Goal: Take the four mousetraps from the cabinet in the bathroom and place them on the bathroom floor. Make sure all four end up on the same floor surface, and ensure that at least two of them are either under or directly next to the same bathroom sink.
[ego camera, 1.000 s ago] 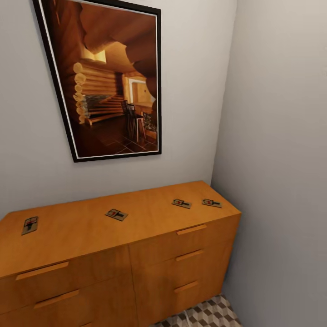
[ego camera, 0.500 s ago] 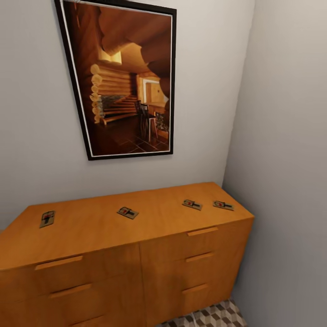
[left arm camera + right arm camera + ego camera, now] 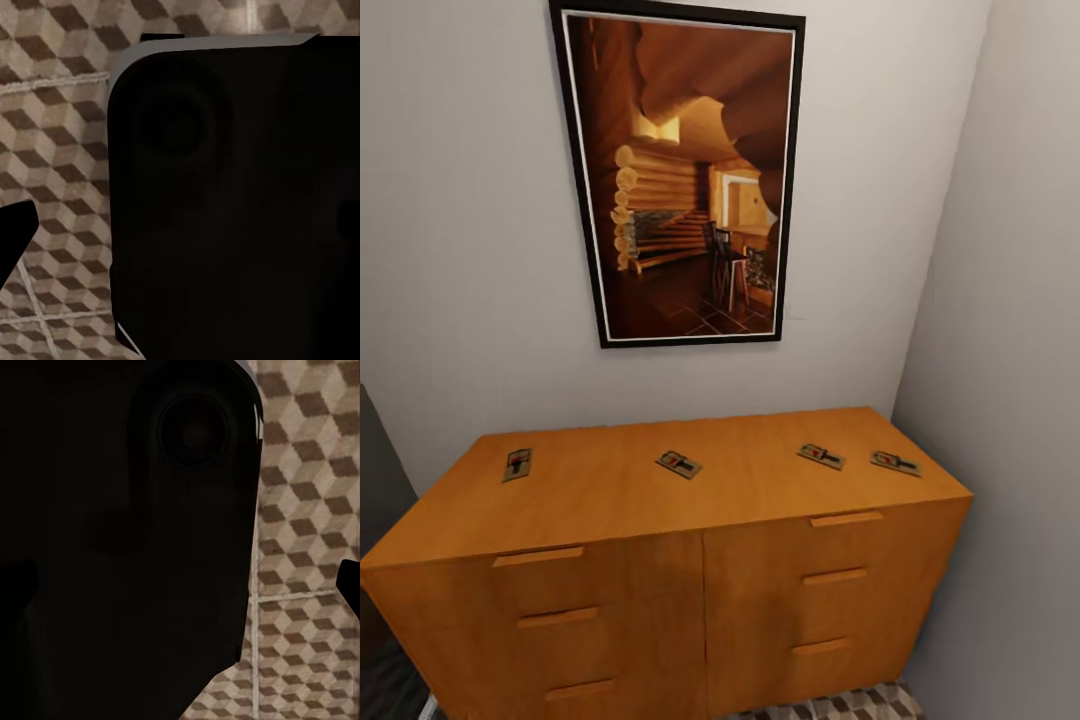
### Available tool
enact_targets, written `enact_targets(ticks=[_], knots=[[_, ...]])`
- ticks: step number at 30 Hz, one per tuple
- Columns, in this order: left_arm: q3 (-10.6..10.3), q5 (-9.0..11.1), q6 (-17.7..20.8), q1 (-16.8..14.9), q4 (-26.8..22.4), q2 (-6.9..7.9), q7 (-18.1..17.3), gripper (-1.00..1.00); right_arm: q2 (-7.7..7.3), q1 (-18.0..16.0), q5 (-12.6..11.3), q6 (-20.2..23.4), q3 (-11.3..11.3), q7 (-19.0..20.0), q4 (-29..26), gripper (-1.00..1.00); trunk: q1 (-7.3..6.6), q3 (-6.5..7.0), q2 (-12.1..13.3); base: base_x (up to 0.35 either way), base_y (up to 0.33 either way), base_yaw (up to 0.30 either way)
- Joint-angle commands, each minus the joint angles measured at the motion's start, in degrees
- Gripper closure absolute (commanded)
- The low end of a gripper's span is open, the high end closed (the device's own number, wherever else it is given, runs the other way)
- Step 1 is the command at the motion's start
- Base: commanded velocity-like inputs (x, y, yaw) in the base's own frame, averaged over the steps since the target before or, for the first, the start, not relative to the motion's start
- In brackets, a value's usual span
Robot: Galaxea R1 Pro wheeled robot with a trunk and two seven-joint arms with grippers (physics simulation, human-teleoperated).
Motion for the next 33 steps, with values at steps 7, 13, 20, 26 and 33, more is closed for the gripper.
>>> enact_targets(ticks=[7,13,20,26,33], knots=[[0.0,0.1,-0.1,0.0,0.0,0.0,0.0,-1.0,-0.03,0.0,0.1,-0.1,0.0,0.0,0.0,-1.0,0.0,-0.03,0.0,0.0,0.0,0.058],[0.0,0.1,-0.1,0.0,0.0,0.0,0.0,-1.0,-0.03,0.0,0.1,-0.1,0.1,0.0,0.0,-1.0,0.0,-0.03,0.0,0.0,0.0,0.013],[0.0,0.1,-0.1,0.0,0.0,0.0,0.0,-1.0,-0.01,0.0,0.1,-0.1,0.1,0.0,0.0,-1.0,0.0,-0.03,0.0,0.0,0.0,0.003],[0.1,0.1,-0.1,0.0,0.0,0.0,0.0,-1.0,-0.03,0.0,0.1,-0.1,0.1,0.0,0.0,-1.0,0.0,-0.03,0.0,0.0,0.0,0.0],[0.1,0.1,-0.1,0.0,0.0,0.0,0.0,-1.0,-0.02,0.0,0.1,-0.1,0.1,0.0,0.0,-1.0,0.0,-0.03,0.0,0.0,0.0,0.0]])
